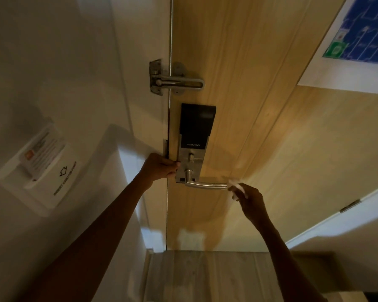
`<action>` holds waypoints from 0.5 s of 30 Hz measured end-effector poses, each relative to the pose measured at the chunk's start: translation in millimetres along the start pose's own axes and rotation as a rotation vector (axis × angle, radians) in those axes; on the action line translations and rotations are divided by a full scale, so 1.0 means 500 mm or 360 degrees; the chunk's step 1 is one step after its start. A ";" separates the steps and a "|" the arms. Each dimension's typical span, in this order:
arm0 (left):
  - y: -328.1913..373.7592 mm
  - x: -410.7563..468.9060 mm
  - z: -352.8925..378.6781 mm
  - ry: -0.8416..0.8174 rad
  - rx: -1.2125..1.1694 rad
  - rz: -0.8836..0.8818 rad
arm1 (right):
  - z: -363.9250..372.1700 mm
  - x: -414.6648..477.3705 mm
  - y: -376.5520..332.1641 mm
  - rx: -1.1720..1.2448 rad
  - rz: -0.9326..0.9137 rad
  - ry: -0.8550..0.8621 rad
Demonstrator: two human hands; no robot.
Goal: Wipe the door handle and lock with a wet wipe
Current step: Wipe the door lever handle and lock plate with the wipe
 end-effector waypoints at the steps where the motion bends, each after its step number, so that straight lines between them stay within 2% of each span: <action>1: 0.001 -0.001 0.001 -0.0004 0.0008 0.0003 | -0.004 -0.009 0.014 0.0202 0.0243 0.0025; 4: 0.003 -0.002 0.000 0.0013 0.0023 0.0000 | 0.014 -0.026 0.025 0.1075 0.0841 0.0072; 8: 0.001 -0.001 0.002 0.0055 0.0003 -0.0035 | 0.064 -0.026 -0.020 0.2307 0.1172 0.0187; 10: 0.001 -0.001 0.001 0.0069 0.0001 -0.0054 | 0.091 -0.022 -0.050 0.2578 0.1301 0.0204; 12: 0.003 -0.002 0.002 0.0054 -0.0010 -0.0060 | 0.110 -0.019 -0.081 0.2693 0.1253 0.0143; 15: 0.000 0.003 0.000 0.0058 0.0039 -0.0077 | 0.110 -0.024 -0.096 0.2659 0.1232 0.0195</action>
Point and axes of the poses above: each hand's wrist, its own x-axis towards the middle knuckle, its own z-axis out of the palm, y = z × x, the point moved 3 cm from there along x, towards the middle knuckle, and after that the axes turned 1 degree about -y, right-handed, at the moved point
